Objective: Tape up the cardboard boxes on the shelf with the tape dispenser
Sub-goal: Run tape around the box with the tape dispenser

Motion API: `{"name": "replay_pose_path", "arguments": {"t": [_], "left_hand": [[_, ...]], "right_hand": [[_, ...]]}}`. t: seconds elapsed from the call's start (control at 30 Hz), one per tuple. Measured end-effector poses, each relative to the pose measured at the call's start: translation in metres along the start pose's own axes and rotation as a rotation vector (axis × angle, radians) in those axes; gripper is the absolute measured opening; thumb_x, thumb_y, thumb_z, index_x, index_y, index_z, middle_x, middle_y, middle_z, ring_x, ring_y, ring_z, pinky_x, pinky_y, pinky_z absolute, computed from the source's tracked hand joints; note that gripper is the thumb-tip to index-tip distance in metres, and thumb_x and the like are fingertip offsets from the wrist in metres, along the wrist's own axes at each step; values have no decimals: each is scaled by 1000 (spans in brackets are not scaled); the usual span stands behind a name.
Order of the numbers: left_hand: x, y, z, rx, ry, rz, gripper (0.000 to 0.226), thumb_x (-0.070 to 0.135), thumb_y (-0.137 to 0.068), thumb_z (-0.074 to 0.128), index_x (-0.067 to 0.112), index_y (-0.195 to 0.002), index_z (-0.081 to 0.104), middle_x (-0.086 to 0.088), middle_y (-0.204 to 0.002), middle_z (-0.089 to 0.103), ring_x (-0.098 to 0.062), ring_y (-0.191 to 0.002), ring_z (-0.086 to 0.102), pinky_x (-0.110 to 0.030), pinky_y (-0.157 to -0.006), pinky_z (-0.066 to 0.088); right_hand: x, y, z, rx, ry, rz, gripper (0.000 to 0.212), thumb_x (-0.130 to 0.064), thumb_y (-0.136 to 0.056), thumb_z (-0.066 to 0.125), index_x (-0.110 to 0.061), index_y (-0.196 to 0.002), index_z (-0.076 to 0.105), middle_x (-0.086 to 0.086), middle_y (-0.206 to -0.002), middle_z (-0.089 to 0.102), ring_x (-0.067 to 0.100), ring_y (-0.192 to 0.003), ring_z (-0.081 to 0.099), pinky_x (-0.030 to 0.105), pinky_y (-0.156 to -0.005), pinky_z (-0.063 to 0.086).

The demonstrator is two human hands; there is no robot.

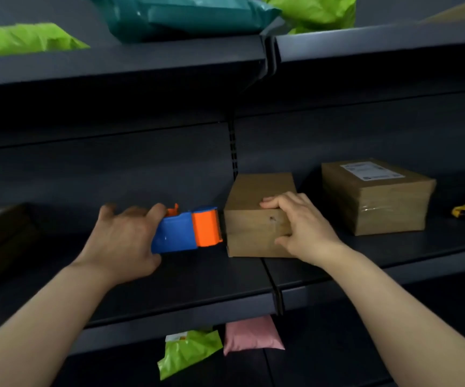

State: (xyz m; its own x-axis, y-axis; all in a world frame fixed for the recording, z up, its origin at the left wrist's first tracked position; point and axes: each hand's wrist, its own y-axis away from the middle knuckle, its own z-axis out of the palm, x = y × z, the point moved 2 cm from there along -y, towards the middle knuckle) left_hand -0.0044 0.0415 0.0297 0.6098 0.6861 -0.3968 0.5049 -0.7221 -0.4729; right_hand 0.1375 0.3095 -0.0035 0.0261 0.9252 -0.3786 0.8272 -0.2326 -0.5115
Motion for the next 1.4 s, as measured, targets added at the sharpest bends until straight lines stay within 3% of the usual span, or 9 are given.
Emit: {"name": "replay_pose_path", "arguments": {"t": [0.17, 0.53, 0.77, 1.2, 1.4], "left_hand": [[-13, 3, 7, 84, 20, 4, 65, 33, -44, 76, 24, -104, 51, 4, -71, 57, -23, -66, 61, -45, -74, 46], [-12, -10, 16, -105, 99, -33, 58, 34, -63, 67, 28, -115, 42, 6, -94, 59, -20, -94, 60, -45, -92, 38], [-15, -1, 14, -52, 96, -26, 57, 34, -59, 69, 28, -111, 46, 7, -85, 57, -20, -83, 61, -44, -88, 39], [-13, 14, -18, -188, 47, -76, 56, 43, -67, 65, 34, -112, 33, 11, -89, 48, -16, -96, 57, -40, -97, 34], [-11, 7, -9, -151, 72, -75, 54, 38, -66, 67, 29, -112, 39, 9, -88, 50, -19, -93, 58, -41, -92, 37]], "right_hand": [[1, -1, 0, -5, -20, 14, 69, -7, -72, 79, -38, -126, 49, -23, -132, 43, 2, -125, 31, 27, -109, 29], [1, -1, 0, 5, -22, 30, 71, -7, -70, 81, -38, -126, 50, -23, -132, 44, 1, -125, 32, 22, -107, 26], [0, -1, 0, -1, -29, 29, 70, -7, -71, 81, -39, -125, 50, -27, -127, 42, -1, -123, 32, 22, -106, 27], [-4, 0, -3, -5, -6, 35, 71, -7, -72, 81, -37, -128, 49, -27, -127, 41, -1, -123, 31, 20, -102, 25], [-2, 0, -2, -4, -27, 31, 71, -6, -71, 81, -38, -126, 49, -27, -127, 42, 1, -124, 32, 25, -107, 28]]}}
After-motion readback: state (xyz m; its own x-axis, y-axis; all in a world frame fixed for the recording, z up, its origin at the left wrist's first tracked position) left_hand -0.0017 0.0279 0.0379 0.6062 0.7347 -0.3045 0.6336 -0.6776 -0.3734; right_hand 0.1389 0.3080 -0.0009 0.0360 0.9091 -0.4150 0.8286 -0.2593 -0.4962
